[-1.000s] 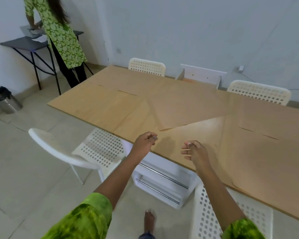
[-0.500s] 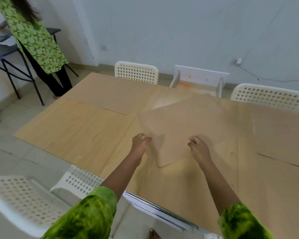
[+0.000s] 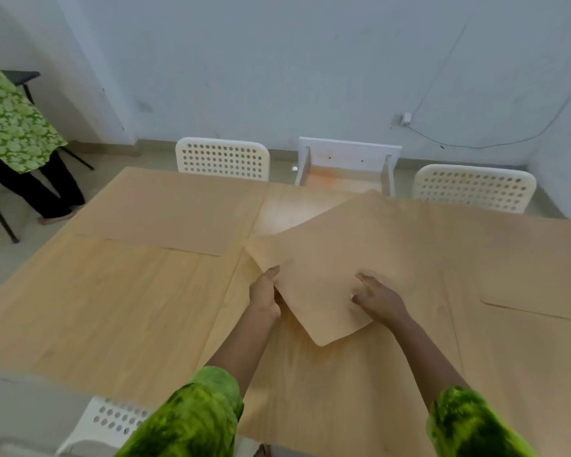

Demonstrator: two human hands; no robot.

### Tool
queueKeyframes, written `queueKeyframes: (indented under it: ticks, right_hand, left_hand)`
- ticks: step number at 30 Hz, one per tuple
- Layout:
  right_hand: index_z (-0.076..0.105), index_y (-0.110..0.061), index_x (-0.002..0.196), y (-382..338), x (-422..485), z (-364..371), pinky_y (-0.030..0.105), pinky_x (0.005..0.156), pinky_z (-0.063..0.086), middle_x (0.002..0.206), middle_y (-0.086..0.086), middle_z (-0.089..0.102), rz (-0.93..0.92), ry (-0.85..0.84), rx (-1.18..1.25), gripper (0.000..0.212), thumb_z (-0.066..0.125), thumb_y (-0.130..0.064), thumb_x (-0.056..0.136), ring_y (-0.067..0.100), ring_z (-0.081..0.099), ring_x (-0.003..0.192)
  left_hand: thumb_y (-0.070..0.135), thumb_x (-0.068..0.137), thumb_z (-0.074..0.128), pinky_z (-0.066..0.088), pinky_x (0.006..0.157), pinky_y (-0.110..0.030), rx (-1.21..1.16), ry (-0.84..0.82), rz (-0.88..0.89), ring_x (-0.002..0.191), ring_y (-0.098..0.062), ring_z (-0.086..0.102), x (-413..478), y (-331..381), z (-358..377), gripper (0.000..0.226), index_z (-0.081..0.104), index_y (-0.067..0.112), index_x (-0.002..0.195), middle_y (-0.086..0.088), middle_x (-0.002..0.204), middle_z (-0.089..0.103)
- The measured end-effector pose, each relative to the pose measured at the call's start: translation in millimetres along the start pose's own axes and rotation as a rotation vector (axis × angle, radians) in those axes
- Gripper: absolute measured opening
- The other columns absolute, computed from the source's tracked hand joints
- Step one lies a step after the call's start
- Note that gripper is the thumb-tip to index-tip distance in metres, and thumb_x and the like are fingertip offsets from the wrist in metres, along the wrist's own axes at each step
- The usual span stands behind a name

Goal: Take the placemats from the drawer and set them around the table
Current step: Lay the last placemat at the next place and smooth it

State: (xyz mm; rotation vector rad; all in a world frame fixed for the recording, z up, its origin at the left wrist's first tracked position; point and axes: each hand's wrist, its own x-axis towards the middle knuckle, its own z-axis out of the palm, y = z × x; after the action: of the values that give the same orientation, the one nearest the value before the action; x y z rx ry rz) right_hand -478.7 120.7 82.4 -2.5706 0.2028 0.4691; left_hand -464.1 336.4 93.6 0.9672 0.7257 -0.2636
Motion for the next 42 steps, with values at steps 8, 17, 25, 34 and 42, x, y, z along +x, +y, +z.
queueKeyframes:
  ticks: [8, 17, 25, 34, 42]
  right_hand:
    - [0.044, -0.011, 0.137, 12.6, 20.8, -26.4, 0.03, 0.106, 0.031, 0.146, 0.006, 0.043, 0.067, 0.087, 0.12, 0.045, 0.047, -0.022, 0.093, 0.023, 0.041, 0.133]
    - [0.039, -0.008, 0.14, 46.4, 70.8, -75.2, 0.035, 0.108, 0.029, 0.147, 0.015, 0.039, 0.172, 0.172, 0.215, 0.048, 0.046, -0.015, 0.092, 0.031, 0.037, 0.135]
    - [0.035, -0.009, 0.141, 51.4, 88.7, -89.6, 0.045, 0.107, 0.026, 0.146, 0.018, 0.036, 0.308, 0.301, 0.233, 0.049, 0.042, -0.026, 0.095, 0.036, 0.026, 0.136]
    - [0.061, -0.009, 0.087, -3.6, 30.2, -55.2, 0.017, 0.041, 0.04, 0.062, -0.001, 0.057, 0.159, 0.173, 0.953, 0.004, 0.057, -0.009, 0.088, 0.005, 0.054, 0.044]
    - [0.067, -0.01, 0.097, -92.8, -30.9, 43.5, 0.018, 0.047, 0.051, 0.073, -0.002, 0.068, 0.112, 0.128, 1.007, 0.023, 0.064, -0.002, 0.076, 0.002, 0.061, 0.047]
  left_hand:
    - [-0.009, 0.085, 0.045, 0.049, 0.071, -0.034, 0.488, 0.058, 0.095, 0.083, -0.027, 0.057, 17.2, 12.9, 17.2, 0.033, 0.06, -0.006, 0.113, -0.015, 0.096, 0.063]
    - [-0.012, 0.086, 0.045, 0.058, 0.065, -0.025, 0.243, -0.182, 0.187, 0.069, -0.016, 0.07, 17.5, 52.2, -16.0, 0.025, 0.062, 0.0, 0.099, -0.009, 0.081, 0.073]
    - [-0.008, 0.085, 0.053, 0.059, 0.059, -0.029, 0.205, -0.196, 0.136, 0.065, -0.02, 0.071, 1.4, 70.5, -69.0, 0.017, 0.066, 0.003, 0.084, -0.01, 0.077, 0.073]
    - [-0.007, 0.087, 0.05, 0.058, 0.058, -0.028, 0.206, -0.182, 0.222, 0.067, -0.019, 0.072, -38.1, 105.8, -167.5, 0.02, 0.063, 0.002, 0.1, -0.009, 0.079, 0.075]
    - [0.002, 0.091, 0.05, 0.059, 0.056, -0.029, 0.149, -0.139, 0.312, 0.059, -0.017, 0.071, -89.8, 151.8, -306.1, 0.013, 0.063, 0.003, 0.094, -0.012, 0.076, 0.073]
